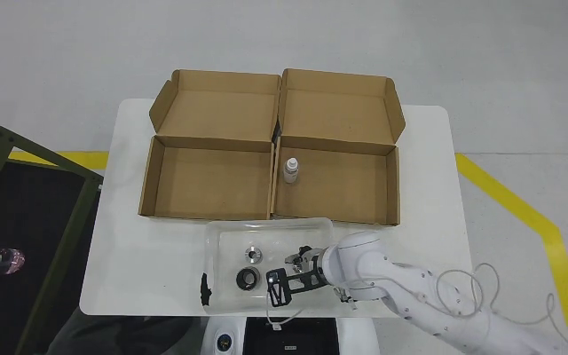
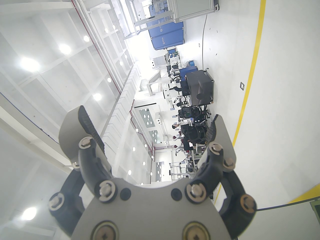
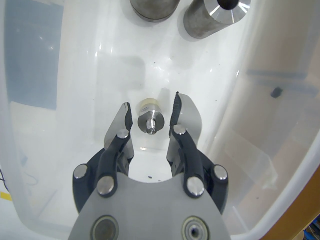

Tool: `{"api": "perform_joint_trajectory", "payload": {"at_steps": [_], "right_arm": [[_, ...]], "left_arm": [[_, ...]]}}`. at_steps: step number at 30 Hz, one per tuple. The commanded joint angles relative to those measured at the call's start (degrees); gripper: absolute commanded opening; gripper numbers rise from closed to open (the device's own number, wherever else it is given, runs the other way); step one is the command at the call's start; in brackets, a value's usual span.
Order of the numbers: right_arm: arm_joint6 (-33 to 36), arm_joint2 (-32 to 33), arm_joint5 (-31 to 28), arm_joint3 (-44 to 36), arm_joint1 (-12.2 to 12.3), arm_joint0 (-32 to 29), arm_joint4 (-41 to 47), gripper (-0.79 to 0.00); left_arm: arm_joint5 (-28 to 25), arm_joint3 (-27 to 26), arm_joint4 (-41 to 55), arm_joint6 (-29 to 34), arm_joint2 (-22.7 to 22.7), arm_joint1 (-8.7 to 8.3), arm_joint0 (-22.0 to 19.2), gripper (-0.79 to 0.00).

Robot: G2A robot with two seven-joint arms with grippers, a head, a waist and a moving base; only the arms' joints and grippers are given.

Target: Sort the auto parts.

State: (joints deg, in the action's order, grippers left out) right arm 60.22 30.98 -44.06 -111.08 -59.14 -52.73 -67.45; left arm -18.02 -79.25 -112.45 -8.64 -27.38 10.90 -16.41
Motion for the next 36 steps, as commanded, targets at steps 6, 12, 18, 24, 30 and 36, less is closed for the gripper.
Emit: {"api": "perform_joint_trajectory", "payload": {"at_steps": [6,12,18,24,30,36], "right_arm": [[-0.75,-1.37,-0.75,-0.98,0.29,1.94,2.56,-0.785],[-3.87,0.16,-1.0,-5.26,0.18,3.07,2.09,-0.785],[-13.49,1.82,-0.27,-6.14,0.03,2.8,-3.46,-0.785],[-26.18,3.49,2.38,-6.83,0.07,1.39,-12.78,-0.785],[-37.0,6.01,7.09,-7.3,0.44,-0.74,-20.95,-0.785],[-45.05,10.13,12.25,-8.78,1.2,-4.1,-25.47,-0.785]], "left_arm": [[0.0,0.0,0.0,0.0,0.0,0.0,0.0,0.0],[0.0,0.0,0.0,0.0,0.0,0.0,0.0,0.0],[0.0,0.0,0.0,0.0,0.0,0.0,0.0,0.0],[0.0,0.0,0.0,0.0,0.0,0.0,0.0,0.0],[0.0,0.0,0.0,0.0,0.0,0.0,0.0,0.0],[0.0,0.0,0.0,0.0,0.0,0.0,0.0,0.0]]}}
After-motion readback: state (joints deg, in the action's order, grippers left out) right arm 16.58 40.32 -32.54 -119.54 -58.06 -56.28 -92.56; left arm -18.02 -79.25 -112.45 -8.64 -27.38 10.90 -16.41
